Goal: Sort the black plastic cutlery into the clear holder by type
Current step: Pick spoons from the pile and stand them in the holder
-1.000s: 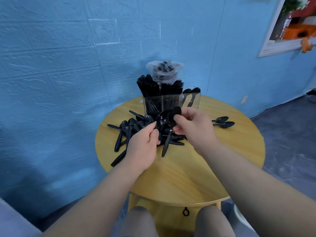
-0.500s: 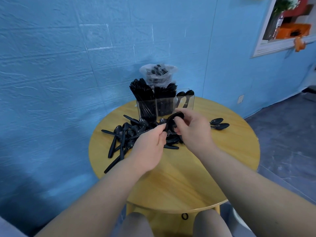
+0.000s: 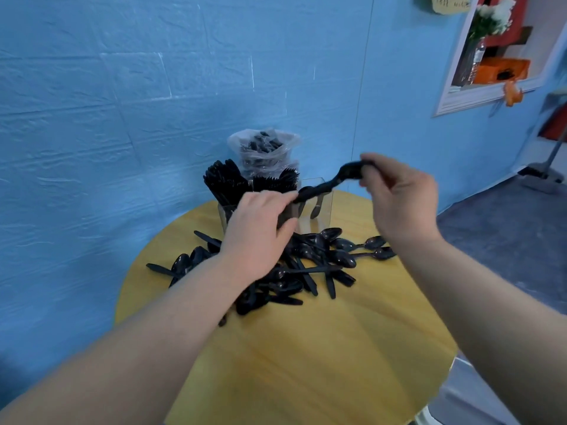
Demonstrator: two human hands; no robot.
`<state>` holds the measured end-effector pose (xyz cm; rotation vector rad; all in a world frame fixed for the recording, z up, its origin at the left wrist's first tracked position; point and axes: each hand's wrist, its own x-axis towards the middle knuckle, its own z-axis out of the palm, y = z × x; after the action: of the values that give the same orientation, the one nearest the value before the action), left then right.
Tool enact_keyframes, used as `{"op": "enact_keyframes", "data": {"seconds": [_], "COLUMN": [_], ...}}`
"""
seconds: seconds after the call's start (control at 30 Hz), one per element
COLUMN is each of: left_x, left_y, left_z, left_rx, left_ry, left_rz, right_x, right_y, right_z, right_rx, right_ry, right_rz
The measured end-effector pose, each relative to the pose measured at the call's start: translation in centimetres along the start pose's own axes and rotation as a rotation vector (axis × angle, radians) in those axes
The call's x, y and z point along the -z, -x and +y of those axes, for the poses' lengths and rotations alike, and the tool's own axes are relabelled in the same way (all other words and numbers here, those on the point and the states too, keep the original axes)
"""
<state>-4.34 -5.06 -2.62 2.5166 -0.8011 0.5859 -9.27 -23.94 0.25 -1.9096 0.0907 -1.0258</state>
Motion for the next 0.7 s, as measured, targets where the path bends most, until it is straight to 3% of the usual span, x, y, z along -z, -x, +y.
{"op": "enact_keyframes", "data": {"seconds": [0.1, 0.3, 0.47, 0.63, 0.7], "left_x": [-0.6, -2.8, -4.6, -5.2, -4.9], "left_y": [-2.4, -4.8, -5.4, -5.2, -4.7], "left_z": [-1.0, -2.5, -3.6, -3.5, -3.5], "left_rx": [0.004, -0.053, -0.105, -0.128, -0.126], "left_ry": [-0.108, -0.295, -0.344, -0.302, -0.262], "left_rz": [0.021, 0.028, 0.08, 0.099, 0.122], "right_x": [-0.3, -5.5, -8.4, -8.9, -8.6], "right_y": [-4.0, -7.0, -6.8, -6.7, -6.1], "right_z": [1.3, 5.5, 7.4, 7.5, 7.6], "right_rx": [0.206, 0.463, 0.339, 0.168, 0.149], "right_ry": [0.184, 0.446, 0.48, 0.571, 0.494], "right_rz": [0.066, -0.057, -0.253, -0.578, -0.588]}}
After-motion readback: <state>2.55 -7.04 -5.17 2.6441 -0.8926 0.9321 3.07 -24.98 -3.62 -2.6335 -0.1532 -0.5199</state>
